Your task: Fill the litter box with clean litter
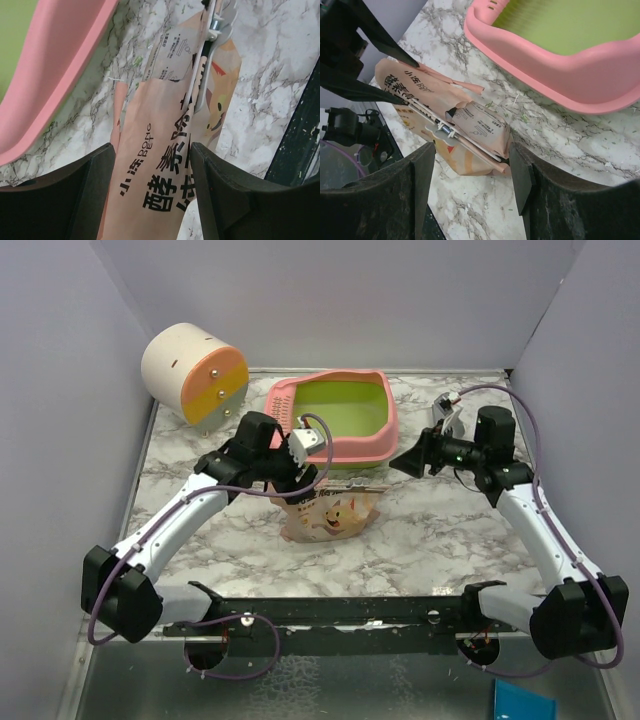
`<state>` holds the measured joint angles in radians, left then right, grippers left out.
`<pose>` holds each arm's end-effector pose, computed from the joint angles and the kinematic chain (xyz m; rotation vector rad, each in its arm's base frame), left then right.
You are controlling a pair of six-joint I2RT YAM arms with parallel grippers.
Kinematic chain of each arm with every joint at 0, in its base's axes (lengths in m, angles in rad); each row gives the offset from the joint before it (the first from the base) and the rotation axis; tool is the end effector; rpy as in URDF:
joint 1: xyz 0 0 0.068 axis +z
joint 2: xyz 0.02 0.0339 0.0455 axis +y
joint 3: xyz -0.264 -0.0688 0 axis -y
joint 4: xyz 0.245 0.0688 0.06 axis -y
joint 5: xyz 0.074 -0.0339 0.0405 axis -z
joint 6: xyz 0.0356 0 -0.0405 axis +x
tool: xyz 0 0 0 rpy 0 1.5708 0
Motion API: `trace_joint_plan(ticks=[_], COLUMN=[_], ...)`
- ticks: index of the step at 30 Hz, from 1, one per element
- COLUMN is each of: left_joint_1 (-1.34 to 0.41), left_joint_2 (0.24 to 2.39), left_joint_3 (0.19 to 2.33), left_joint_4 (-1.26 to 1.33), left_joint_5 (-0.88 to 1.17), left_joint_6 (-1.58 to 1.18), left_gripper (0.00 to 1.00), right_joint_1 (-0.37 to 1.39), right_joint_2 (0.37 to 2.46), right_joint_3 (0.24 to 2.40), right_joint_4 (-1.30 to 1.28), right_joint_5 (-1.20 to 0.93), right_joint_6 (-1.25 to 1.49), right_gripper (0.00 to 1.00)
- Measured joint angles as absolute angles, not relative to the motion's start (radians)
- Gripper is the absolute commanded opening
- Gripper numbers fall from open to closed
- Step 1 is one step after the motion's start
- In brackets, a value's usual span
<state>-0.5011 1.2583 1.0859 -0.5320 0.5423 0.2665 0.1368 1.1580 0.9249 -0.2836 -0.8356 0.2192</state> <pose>0.2281 -0.1459 0.3141 1.1059 1.9693 -0.7397 0.2455 0.0604 0.3088 -0.4355 2.0271 1.0839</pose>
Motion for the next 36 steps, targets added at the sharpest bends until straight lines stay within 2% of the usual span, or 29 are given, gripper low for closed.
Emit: trace_joint_plan(ticks=[2, 4, 5, 6, 7, 10, 13, 16, 26, 29, 30, 32, 36], left_joint_1=[-0.517, -0.526, -0.527, -0.529, -0.533, -0.548, -0.57, -0.612, -0.698, -0.698, -0.695, -0.694, -0.694], left_joint_2=[1.278, 1.301, 1.312, 1.325, 1.338, 1.386, 1.423, 1.443, 1.538, 1.556, 1.557, 1.551, 1.491], left_joint_3=[1.084, 1.084, 1.084, 1.085, 1.087, 1.111, 1.164, 1.213, 1.378, 1.383, 1.382, 1.359, 1.253], left_joint_4=[-0.534, -0.533, -0.533, -0.533, -0.533, -0.54, -0.561, -0.593, -0.671, -0.665, -0.66, -0.628, -0.524], left_joint_5=[0.506, 0.474, 0.463, 0.454, 0.447, 0.429, 0.384, 0.319, 0.174, 0.159, 0.155, 0.139, 0.098], left_joint_6=[0.273, 0.28, 0.281, 0.283, 0.281, 0.298, 0.312, 0.33, 0.437, 0.452, 0.453, 0.451, 0.417], left_gripper=[0.65, 0.56, 0.43, 0.24, 0.0, 0.0, 0.0, 0.0, 0.0, 0.0, 0.04, 0.17, 0.29], right_joint_1=[0.136, 0.136, 0.136, 0.136, 0.136, 0.137, 0.137, 0.137, 0.137, 0.138, 0.139, 0.153, 0.216], right_joint_2=[1.15, 1.141, 1.137, 1.134, 1.131, 1.127, 1.125, 1.125, 1.074, 1.082, 1.087, 1.093, 1.093], right_joint_3=[0.925, 0.925, 0.925, 0.925, 0.924, 0.92, 0.906, 0.888, 0.837, 0.85, 0.854, 0.855, 0.855], right_joint_4=[-0.284, -0.283, -0.282, -0.281, -0.279, -0.273, -0.268, -0.263, -0.173, -0.173, -0.173, -0.177, -0.18], right_joint_5=[-0.841, -0.849, -0.855, -0.858, -0.86, -0.866, -0.866, -0.862, -0.825, -0.825, -0.824, -0.82, -0.802], right_joint_6=[0.219, 0.219, 0.219, 0.219, 0.219, 0.215, 0.204, 0.191, 0.165, 0.153, 0.15, 0.139, 0.115], right_gripper=[0.61, 0.6, 0.59, 0.58, 0.58, 0.5, 0.29, 0.24, 0.29, 0.38, 0.44, 0.53, 0.58])
